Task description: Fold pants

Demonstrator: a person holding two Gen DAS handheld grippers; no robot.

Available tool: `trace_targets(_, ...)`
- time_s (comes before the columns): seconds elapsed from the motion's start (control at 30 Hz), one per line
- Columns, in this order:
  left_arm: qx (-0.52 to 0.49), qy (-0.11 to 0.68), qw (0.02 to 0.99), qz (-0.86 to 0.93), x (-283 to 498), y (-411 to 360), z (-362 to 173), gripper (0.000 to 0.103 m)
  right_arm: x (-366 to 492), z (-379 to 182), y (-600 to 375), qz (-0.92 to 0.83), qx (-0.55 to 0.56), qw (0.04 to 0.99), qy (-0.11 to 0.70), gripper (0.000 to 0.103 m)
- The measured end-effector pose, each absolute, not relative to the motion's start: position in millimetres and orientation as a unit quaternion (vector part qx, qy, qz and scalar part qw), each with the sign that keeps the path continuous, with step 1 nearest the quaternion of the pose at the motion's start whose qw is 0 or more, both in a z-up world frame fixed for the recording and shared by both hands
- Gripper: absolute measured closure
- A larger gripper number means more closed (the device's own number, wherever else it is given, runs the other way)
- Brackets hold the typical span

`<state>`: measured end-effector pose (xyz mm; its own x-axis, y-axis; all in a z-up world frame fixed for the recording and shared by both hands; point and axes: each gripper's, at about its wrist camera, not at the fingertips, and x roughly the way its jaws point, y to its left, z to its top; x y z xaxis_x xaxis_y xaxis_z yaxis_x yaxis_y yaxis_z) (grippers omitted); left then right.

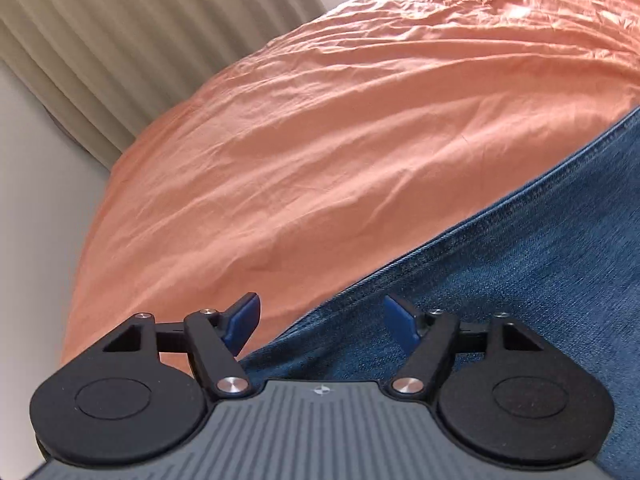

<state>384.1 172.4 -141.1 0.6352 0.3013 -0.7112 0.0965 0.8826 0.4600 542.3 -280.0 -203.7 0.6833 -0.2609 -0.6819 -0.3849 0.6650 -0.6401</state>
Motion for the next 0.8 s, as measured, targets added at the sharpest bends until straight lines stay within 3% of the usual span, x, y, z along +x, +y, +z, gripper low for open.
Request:
trace_targets(0.2, 0.121, 0.39, 0.909, 0.087, 324, 214, -91, 0.022, 481, -163, -251, 0.106, -0.241, 0.866, 0.424, 0.054)
trace_targets(0.4, -0.048, 0.357, 0.922, 0.144, 259, 289, -76, 0.022, 412, -178, -205, 0.169, -0.093, 0.877, 0.44, 0.054)
trace_targets(0.6, -0.248, 0.313, 0.892, 0.212, 191, 345, -111, 0.022, 369, -201, -174, 0.169, 0.072, 0.879, 0.44, 0.054)
trace_targets(0.8, -0.466, 0.227, 0.827, 0.216, 163, 376, -178, 0.022, 354, -214, -157, 0.17, 0.11, 0.891, 0.407, 0.052)
